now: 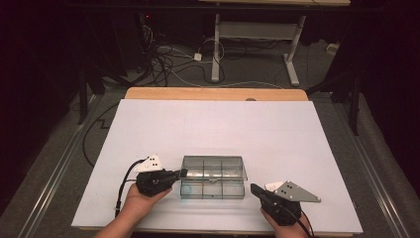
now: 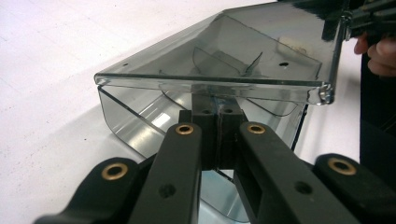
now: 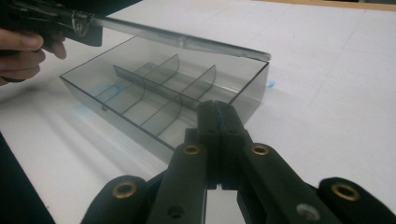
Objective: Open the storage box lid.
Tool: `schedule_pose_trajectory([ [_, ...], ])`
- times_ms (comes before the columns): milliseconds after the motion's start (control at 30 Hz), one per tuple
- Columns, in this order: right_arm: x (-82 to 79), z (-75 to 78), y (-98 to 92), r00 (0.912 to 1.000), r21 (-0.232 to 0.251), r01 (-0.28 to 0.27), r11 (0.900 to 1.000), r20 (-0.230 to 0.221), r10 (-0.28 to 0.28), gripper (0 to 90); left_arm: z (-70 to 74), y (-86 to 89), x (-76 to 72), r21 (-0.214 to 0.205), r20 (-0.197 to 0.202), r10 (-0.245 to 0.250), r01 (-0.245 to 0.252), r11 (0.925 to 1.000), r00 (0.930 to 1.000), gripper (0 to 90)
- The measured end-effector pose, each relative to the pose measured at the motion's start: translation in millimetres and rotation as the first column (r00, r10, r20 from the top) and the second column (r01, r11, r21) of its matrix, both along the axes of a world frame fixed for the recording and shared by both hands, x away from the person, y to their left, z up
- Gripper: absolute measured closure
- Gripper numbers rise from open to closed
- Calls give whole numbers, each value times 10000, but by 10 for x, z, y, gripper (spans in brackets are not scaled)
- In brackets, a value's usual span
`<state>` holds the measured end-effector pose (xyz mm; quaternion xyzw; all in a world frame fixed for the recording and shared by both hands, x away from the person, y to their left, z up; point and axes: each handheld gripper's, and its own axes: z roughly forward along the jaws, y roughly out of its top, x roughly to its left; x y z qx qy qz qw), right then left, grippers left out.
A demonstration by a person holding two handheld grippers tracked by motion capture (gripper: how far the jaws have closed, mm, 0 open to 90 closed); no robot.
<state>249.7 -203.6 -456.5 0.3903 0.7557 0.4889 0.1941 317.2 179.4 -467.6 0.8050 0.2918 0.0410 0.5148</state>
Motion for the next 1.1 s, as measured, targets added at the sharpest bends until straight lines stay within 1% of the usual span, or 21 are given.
schedule_pose_trajectory([
  [133,23,10,-51,9999,-29,143,9999,66,-143,900,0,7,-6,23,30,22,-23,10000,10000,877],
  [200,37,10,-59,9998,-34,183,9998,72,-182,900,-8,3,-14,148,78,-4,3,9999,10000,877],
  [267,53,11,-61,9998,-32,180,9998,88,-180,900,-19,3,-17,62,-7,-11,11,10000,10000,877],
  [467,132,16,-99,9980,87,636,9979,-12,-636,900,-26,-29,-19,95,67,99,-100,9999,9999,877],
  [500,147,20,-108,9976,102,689,9976,28,-689,900,-31,-34,-9,66,52,155,-155,9999,9999,877],
  [533,160,22,-116,9972,141,751,9971,17,-751,900,-37,-37,2,39,-49,184,-184,9998,9998,877],
  [700,258,16,-156,9954,258,963,9950,-42,-962,900,-55,-51,17,243,-52,311,-309,9992,9995,877],
  [833,325,12,-162,9954,266,959,9950,-26,-959,900,-79,-61,42,376,15,268,-268,9989,9996,877],
  [967,376,-6,-154,9971,191,765,9969,38,-765,900,-91,-69,79,530,40,242,-244,9983,9997,877],
  [1000,384,-11,-149,9972,152,737,9972,72,-738,900,-95,-74,90,577,-9,250,-249,9980,9997,877],
  [1100,430,-28,-146,9981,132,603,9981,121,-604,900,-99,-89,124,479,-147,351,-343,9983,9993,877],
])
